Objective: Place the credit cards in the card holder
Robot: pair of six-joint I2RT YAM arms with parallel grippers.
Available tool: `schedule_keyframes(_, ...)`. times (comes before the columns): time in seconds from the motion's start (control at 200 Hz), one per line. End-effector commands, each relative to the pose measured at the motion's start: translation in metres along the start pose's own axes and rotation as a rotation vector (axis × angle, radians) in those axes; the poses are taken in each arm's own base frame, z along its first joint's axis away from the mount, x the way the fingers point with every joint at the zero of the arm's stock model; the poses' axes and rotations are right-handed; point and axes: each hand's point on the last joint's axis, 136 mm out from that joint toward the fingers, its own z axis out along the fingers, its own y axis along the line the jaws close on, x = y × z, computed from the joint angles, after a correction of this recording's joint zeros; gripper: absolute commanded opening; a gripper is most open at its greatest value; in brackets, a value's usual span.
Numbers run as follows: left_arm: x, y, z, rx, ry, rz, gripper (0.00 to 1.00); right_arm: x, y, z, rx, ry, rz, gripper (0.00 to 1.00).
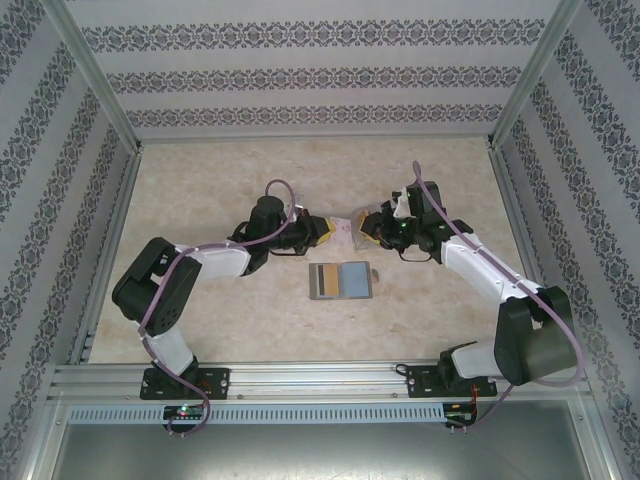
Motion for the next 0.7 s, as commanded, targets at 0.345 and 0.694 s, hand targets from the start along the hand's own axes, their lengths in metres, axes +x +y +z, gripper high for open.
schedule_keyframes(0.345,0.045,0.067,-0.015,-0.249,-0.016,0.145,0.00,0.072,-0.070,0.042,0.235,0.184,-0.077,0.18)
schedule_keyframes(0.694,0.070,0.088,-0.001,-0.300,0.014,0.195,0.00,0.079,-0.120,0.044,0.399,0.186,-0.122,0.18)
